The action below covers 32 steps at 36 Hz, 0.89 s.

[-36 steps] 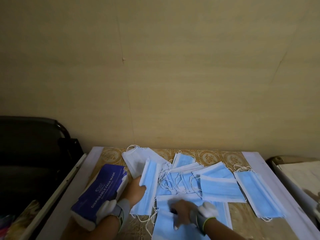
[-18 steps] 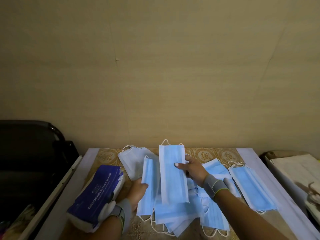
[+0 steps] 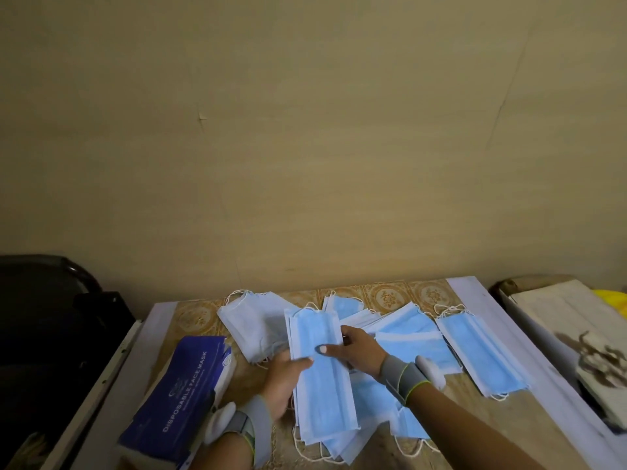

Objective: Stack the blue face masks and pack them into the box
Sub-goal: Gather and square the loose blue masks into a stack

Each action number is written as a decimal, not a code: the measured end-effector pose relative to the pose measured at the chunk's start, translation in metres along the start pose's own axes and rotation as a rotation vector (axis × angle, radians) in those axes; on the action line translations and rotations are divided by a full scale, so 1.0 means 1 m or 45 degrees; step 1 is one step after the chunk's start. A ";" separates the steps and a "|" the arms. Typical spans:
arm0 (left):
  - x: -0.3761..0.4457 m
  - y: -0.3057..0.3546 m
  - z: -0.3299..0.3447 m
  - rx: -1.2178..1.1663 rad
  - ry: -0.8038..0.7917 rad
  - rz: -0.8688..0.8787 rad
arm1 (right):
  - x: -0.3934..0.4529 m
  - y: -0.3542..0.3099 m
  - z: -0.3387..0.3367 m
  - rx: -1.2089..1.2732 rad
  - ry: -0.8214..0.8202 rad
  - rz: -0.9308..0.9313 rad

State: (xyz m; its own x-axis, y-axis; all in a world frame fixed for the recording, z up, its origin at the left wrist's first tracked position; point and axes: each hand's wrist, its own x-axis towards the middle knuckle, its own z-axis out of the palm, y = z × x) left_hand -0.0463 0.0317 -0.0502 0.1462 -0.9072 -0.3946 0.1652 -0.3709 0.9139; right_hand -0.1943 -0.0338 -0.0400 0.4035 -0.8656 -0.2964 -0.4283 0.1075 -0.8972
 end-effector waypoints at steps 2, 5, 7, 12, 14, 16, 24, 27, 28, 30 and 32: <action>0.004 -0.001 0.002 0.029 -0.016 -0.022 | -0.001 0.005 -0.005 -0.046 0.039 0.064; 0.010 -0.002 0.006 0.056 0.003 -0.045 | -0.001 0.019 -0.019 -0.162 0.075 0.139; 0.013 -0.003 0.010 0.049 0.032 -0.067 | 0.002 0.033 -0.034 -0.449 0.093 0.144; 0.024 -0.003 0.021 0.025 0.124 -0.142 | 0.008 0.063 -0.075 -0.777 0.098 0.185; 0.028 -0.002 0.028 0.019 0.152 -0.163 | 0.012 0.073 -0.093 -0.861 0.111 0.204; 0.029 0.000 0.036 -0.005 0.187 -0.159 | 0.014 0.080 -0.105 -0.962 0.121 0.238; 0.025 0.011 0.066 0.028 0.200 -0.180 | 0.029 0.105 -0.126 -1.434 0.026 0.200; 0.025 0.011 0.075 0.035 0.193 -0.155 | 0.034 0.106 -0.128 -1.506 -0.007 0.167; 0.025 0.011 0.077 0.022 0.210 -0.153 | 0.036 0.103 -0.129 -1.496 -0.033 0.164; 0.026 0.011 0.079 0.007 0.237 -0.147 | 0.039 0.098 -0.132 -1.444 -0.085 0.122; 0.025 0.013 0.082 0.027 0.272 -0.153 | 0.043 0.091 -0.136 -1.387 -0.126 0.045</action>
State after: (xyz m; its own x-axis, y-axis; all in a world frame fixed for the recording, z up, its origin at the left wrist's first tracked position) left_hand -0.1202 -0.0120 -0.0409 0.3302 -0.7944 -0.5098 0.1739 -0.4796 0.8601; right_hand -0.3264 -0.1280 -0.0902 0.4196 -0.8220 -0.3850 -0.9065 -0.4011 -0.1316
